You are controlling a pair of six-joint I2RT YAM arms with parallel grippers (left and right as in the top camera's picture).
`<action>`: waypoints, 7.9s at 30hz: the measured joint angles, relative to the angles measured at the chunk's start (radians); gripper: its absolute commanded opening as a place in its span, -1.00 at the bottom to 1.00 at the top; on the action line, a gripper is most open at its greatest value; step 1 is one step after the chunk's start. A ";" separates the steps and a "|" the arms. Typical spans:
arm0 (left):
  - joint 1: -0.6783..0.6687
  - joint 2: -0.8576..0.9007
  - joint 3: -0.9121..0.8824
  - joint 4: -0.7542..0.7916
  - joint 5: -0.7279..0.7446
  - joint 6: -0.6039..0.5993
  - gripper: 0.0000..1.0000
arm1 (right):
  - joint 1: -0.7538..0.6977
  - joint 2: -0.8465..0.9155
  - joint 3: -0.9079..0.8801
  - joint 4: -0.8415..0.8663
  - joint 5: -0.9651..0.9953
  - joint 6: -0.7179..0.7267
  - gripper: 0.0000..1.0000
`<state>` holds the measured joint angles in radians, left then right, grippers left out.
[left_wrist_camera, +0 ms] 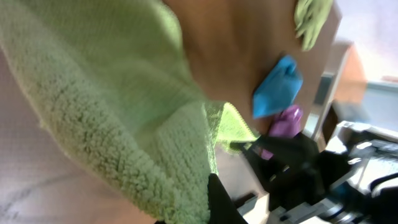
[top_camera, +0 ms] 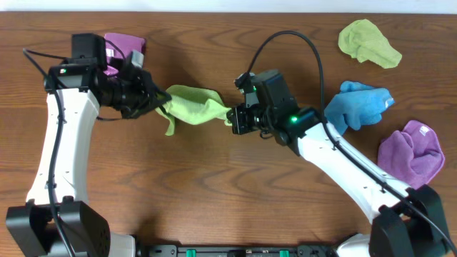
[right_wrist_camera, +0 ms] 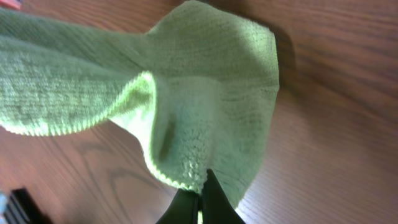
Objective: Fold the cloth
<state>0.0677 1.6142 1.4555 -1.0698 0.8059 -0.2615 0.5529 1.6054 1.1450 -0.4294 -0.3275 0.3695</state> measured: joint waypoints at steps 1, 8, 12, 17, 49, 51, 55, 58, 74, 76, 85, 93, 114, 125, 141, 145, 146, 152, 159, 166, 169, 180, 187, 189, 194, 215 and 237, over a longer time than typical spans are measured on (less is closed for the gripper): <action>-0.005 0.000 0.000 -0.033 -0.011 0.027 -0.88 | 0.000 0.000 0.013 -0.041 0.006 -0.024 -0.92; -0.010 -0.002 -0.110 -0.102 -0.057 0.173 -0.88 | 0.000 0.000 0.026 -0.270 0.056 -0.124 -0.97; -0.019 0.000 -0.279 -0.098 -0.058 0.245 -0.88 | 0.000 0.000 0.026 -0.377 0.112 -0.141 -0.71; -0.028 0.000 -0.363 -0.081 -0.057 0.326 -0.88 | 0.000 0.000 0.026 -0.462 0.140 -0.130 -0.23; 0.010 -0.001 -0.510 -0.106 -0.171 0.171 0.90 | 0.000 0.000 0.027 -0.663 0.056 -0.004 -0.02; 0.029 0.000 -0.610 -0.040 -0.140 0.115 0.90 | 0.000 -0.001 0.027 -0.658 0.056 -0.002 -0.02; 0.075 0.000 -0.763 0.080 -0.057 0.070 0.91 | -0.002 -0.023 0.027 -0.629 0.059 -0.002 -0.01; 0.106 0.000 -0.844 0.143 -0.021 0.051 0.91 | -0.013 -0.058 0.027 -0.613 0.058 -0.002 -0.02; 0.122 -0.007 -0.803 0.155 -0.024 0.145 0.90 | -0.032 -0.077 0.027 -0.608 0.058 -0.007 0.02; 0.122 -0.022 -0.752 0.121 -0.049 0.180 0.90 | -0.032 -0.077 0.027 -0.607 0.058 -0.007 0.02; 0.122 -0.087 -0.729 0.143 -0.092 0.214 0.90 | -0.032 -0.077 0.027 -0.603 0.058 -0.007 0.02; 0.122 -0.086 -0.845 0.276 -0.045 0.161 0.91 | -0.032 -0.077 0.027 -0.598 0.058 -0.007 0.03; 0.082 -0.100 -0.975 0.448 0.134 -0.021 0.34 | -0.032 -0.077 0.027 -0.586 0.058 -0.007 0.04; 0.066 -0.097 -0.993 0.483 0.077 -0.024 -0.88 | -0.032 -0.077 0.024 -0.566 0.089 -0.006 0.08; 0.066 -0.096 -0.783 0.248 -0.006 0.137 -0.88 | -0.032 -0.085 -0.381 -0.076 -0.053 0.069 0.17; 0.066 -0.096 -0.744 0.228 -0.011 0.150 -0.88 | -0.032 -0.082 -0.425 -0.013 -0.070 0.103 0.14; 0.066 -0.096 -0.734 0.227 -0.013 0.154 -0.88 | -0.032 -0.080 -0.428 0.003 -0.071 0.106 0.12; 0.066 -0.096 -0.717 0.213 -0.018 0.158 -0.88 | -0.032 -0.024 -0.444 0.099 -0.090 0.140 0.10; 0.066 -0.096 -0.717 0.213 -0.021 0.158 -0.88 | -0.037 0.064 -0.437 0.204 -0.193 0.164 -0.76; 0.066 -0.096 -0.696 0.210 0.001 0.157 -0.88 | -0.037 0.085 -0.440 0.225 -0.226 0.176 -0.97; 0.066 -0.095 -0.602 0.229 0.040 0.129 -0.88 | -0.042 -0.019 -0.428 0.216 -0.227 0.175 -0.97; 0.066 -0.075 -0.312 0.933 0.199 -0.274 -0.88 | -0.157 -0.110 0.011 0.168 -0.065 0.118 -0.97; 0.058 0.093 -0.294 1.310 0.235 -0.518 -0.88 | -0.228 0.044 0.186 0.161 -0.057 0.050 -0.98; 0.053 0.142 -0.269 1.355 0.243 -0.576 -0.88 | -0.245 0.087 0.242 0.162 -0.058 0.039 -0.97; 0.034 0.249 -0.142 1.365 0.257 -0.629 -0.88 | -0.263 0.175 0.364 0.146 -0.050 0.009 -0.97; 0.043 0.277 -0.076 0.076 0.248 0.213 -0.88 | -0.228 0.195 0.449 -0.496 -0.030 -0.185 -0.97; 0.043 0.277 -0.449 -0.053 0.095 0.575 -0.87 | -0.105 0.166 0.075 -0.519 -0.017 -0.178 -0.97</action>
<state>0.1112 1.8915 1.0069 -1.1233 0.9012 0.3134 0.4480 1.7710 1.2201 -0.9482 -0.3443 0.1917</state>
